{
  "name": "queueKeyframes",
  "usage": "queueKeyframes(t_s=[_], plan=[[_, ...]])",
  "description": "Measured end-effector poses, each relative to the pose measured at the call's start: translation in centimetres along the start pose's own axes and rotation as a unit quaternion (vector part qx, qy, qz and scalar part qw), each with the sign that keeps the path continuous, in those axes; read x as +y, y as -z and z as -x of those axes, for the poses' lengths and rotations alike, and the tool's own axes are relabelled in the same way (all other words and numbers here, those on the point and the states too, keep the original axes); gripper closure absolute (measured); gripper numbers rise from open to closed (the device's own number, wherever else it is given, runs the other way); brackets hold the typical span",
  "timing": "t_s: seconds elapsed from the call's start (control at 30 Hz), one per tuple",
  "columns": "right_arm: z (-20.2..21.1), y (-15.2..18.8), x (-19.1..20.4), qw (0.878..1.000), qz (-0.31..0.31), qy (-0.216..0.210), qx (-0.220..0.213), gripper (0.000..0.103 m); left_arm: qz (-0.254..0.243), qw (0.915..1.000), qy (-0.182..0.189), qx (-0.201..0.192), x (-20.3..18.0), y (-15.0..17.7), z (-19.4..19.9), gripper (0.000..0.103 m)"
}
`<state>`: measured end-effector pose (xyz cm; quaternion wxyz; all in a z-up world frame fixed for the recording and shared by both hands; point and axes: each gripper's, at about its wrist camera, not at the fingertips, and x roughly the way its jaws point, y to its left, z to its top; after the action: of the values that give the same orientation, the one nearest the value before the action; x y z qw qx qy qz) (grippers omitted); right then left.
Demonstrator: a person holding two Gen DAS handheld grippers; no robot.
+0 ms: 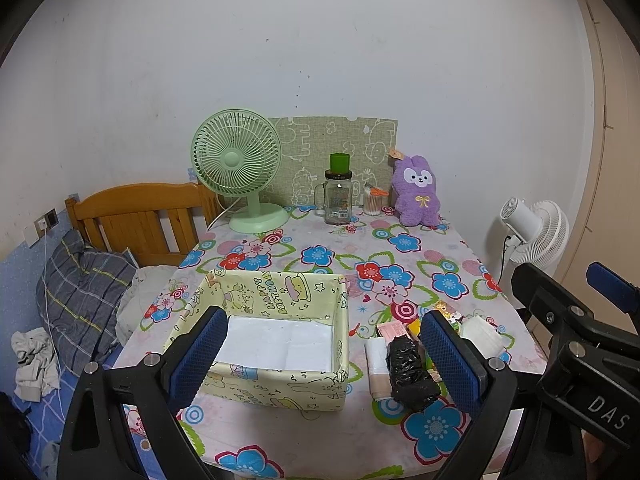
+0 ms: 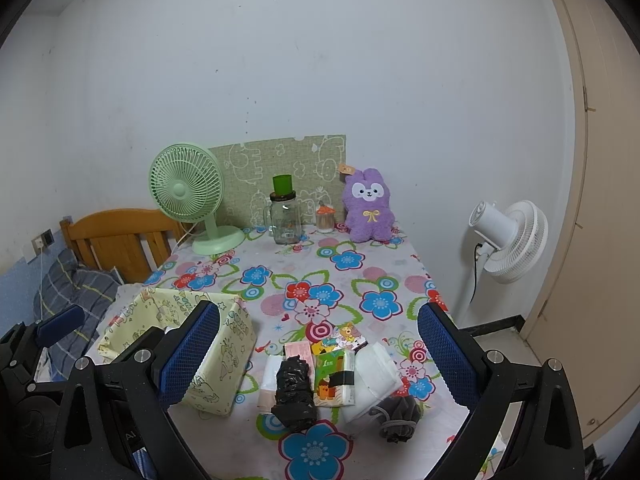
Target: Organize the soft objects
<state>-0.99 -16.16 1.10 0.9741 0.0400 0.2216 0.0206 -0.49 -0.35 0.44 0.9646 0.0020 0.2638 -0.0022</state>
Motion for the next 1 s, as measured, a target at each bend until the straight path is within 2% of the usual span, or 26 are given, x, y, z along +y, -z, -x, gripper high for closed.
queueKeyframes(t_s=[0.63,1.0], plan=[[-0.1,-0.1,-0.1,1.0,0.001,0.005,-0.002,0.002,0.0,1.0,0.004,-0.006,-0.4,-0.1,-0.4,0.005],[-0.8,-0.7,-1.1,1.0,-0.002,0.007,-0.002,0.002,-0.007,0.9999,0.01,-0.003,-2.0,-0.2,-1.4,0.006]])
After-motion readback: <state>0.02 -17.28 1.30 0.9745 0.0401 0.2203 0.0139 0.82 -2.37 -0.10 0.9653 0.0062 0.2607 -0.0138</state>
